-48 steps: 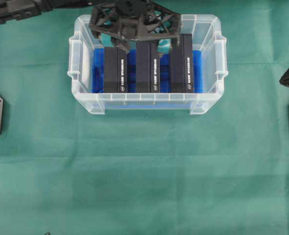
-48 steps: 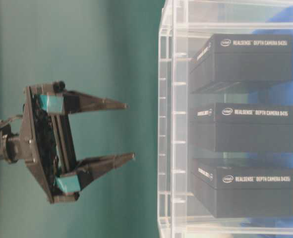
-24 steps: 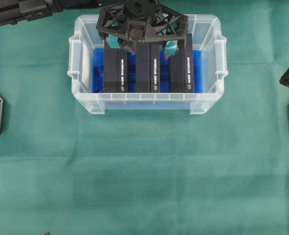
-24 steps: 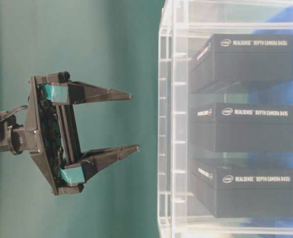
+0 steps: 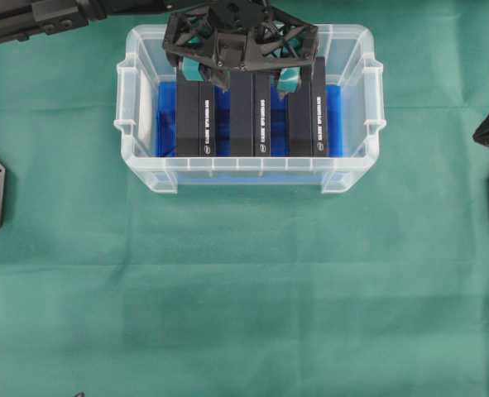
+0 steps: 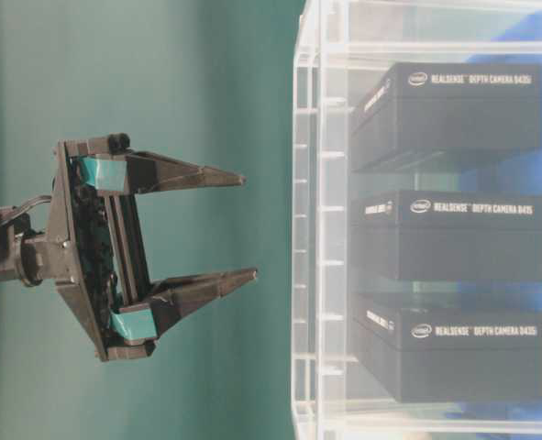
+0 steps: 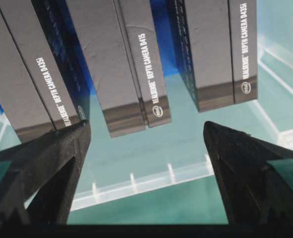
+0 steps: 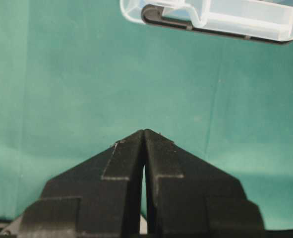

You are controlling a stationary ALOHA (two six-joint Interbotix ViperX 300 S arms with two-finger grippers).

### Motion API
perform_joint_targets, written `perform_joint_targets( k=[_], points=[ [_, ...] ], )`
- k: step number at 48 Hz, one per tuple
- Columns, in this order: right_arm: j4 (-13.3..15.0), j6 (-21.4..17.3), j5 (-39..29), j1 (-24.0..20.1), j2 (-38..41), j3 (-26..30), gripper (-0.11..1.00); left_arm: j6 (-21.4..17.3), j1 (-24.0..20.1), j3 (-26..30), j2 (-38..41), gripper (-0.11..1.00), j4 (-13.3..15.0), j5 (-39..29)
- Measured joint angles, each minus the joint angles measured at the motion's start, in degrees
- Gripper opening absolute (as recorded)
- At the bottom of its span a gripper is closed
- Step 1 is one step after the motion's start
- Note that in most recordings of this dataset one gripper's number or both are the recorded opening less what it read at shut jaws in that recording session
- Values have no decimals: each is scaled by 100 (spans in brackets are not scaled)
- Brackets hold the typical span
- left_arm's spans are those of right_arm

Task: Take the box out of the case with the left arm.
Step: 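Lower the left gripper around the middle box and close on it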

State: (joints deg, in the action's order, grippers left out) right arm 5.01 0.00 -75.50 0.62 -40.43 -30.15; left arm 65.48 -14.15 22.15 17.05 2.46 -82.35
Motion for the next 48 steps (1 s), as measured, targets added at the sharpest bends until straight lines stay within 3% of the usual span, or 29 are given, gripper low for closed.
perform_joint_targets(
  k=[38, 48],
  points=[
    [26, -9, 0, 0, -9, 0, 0, -18, -26, 0, 202, 94, 0, 44],
    [26, 0, 0, 0, -9, 0, 0, -18, -26, -220, 237, 94, -9, 176]
  ],
)
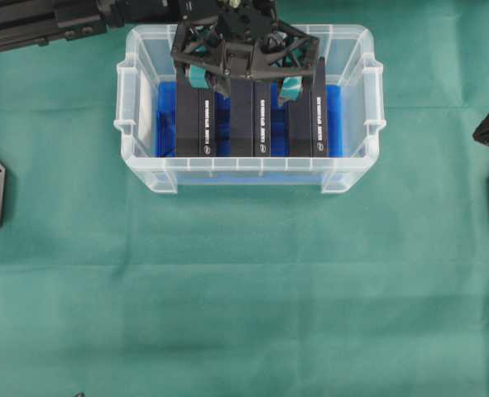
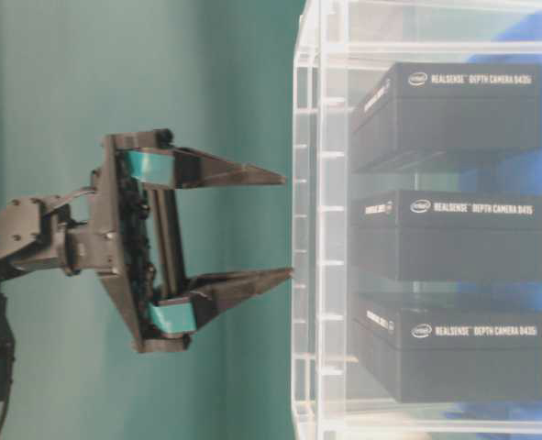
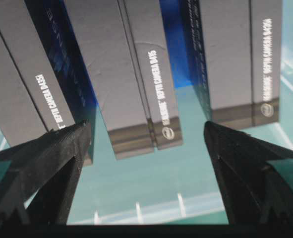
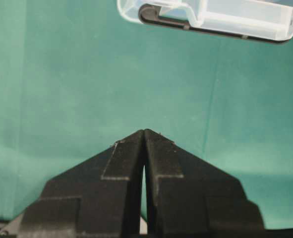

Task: Take the box out of the case with the left arm.
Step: 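Lower the left gripper around the middle box and close on it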

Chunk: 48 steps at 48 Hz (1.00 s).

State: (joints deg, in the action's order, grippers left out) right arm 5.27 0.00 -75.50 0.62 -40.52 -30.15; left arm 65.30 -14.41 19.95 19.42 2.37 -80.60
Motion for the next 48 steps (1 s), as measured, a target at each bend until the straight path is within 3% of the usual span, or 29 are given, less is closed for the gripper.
perform_joint_targets(
  k=[48],
  points=[
    [62, -9, 0, 0, -9, 0, 0, 44, -88, -1020, 0, 94, -35, 1143]
  ],
)
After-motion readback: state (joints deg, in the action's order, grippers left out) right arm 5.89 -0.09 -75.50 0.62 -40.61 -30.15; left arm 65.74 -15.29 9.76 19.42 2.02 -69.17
